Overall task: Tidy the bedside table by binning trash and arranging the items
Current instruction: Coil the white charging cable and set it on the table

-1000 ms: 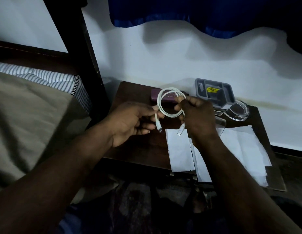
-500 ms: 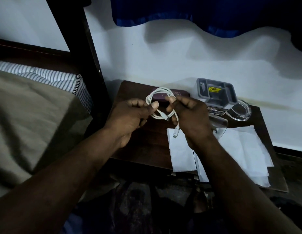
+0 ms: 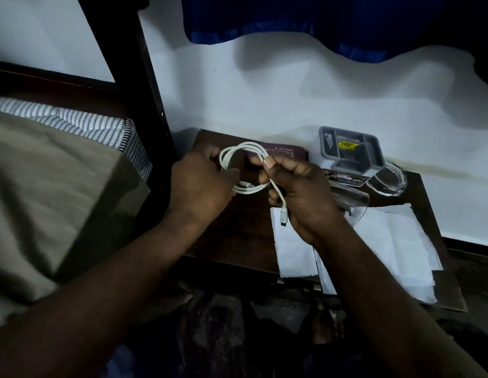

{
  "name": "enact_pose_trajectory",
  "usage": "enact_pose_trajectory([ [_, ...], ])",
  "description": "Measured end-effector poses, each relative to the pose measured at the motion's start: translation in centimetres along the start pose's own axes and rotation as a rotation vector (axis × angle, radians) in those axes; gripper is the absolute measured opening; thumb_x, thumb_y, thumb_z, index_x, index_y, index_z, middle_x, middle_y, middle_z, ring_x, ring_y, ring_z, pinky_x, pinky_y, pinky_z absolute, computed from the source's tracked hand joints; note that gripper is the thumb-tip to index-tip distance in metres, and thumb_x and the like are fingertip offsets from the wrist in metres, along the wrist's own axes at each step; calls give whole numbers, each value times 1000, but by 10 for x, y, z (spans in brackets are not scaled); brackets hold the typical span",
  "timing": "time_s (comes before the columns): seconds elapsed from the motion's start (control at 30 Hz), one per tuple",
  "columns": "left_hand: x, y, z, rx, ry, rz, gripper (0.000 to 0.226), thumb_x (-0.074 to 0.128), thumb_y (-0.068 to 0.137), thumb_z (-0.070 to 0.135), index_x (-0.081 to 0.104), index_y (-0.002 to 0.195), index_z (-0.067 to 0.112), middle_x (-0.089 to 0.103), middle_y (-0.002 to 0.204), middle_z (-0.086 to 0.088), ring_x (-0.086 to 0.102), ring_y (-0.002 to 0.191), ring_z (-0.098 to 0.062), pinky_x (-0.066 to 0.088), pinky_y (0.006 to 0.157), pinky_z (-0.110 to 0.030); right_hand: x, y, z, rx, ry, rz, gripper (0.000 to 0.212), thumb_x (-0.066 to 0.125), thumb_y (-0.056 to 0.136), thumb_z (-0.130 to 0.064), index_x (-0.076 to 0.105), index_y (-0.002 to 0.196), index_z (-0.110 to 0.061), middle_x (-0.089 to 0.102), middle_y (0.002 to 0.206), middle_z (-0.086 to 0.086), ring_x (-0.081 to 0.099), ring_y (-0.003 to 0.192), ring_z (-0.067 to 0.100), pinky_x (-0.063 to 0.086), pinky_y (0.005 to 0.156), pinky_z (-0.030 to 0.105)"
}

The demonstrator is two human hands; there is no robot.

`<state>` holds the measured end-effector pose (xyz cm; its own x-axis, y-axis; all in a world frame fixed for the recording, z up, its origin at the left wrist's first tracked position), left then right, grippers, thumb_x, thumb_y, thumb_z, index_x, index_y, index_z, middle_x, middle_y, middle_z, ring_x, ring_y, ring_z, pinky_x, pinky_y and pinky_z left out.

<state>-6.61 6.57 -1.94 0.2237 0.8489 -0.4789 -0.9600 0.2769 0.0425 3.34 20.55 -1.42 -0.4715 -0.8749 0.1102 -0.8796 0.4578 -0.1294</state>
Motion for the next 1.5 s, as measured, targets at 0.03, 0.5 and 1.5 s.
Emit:
enact_pose_trajectory([
  [0.03,-4,1,1,97,167,58,21,74,74,32,70,92,21,74,73,1,72,63,-15,59,61,-33,2,0,0,3,12,-18,23,59,104,-15,75,113,-2,63,69,-2,42,52,12,37,52,23],
  [0.5,-1,5,7,-442,-727,-521,32,65,94,49,72,74,24,77,89,3,69,80,-9,50,80,-29,-8,2,1,-92,-131,182,10,68,100,-19,78,97,-17,76,79,8,49,48,6,42,47,19],
  [1.5,5,5,6,-393,-833,-419,30,65,97,35,74,78,14,44,61,4,38,47,-7,46,55,-23,-13,3,2,-427,-808,337,14,80,84,-12,79,83,-26,70,74,-17,67,73,-2,46,71,11],
])
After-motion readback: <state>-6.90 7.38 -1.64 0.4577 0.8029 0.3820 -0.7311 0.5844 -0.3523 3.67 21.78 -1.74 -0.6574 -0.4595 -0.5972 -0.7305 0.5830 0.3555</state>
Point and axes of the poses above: each hand's wrist, its own y-axis towards the middle knuckle, its own x-axis out of the palm, z = x × y, the point moved 1 cm from there along y, towards the middle knuckle
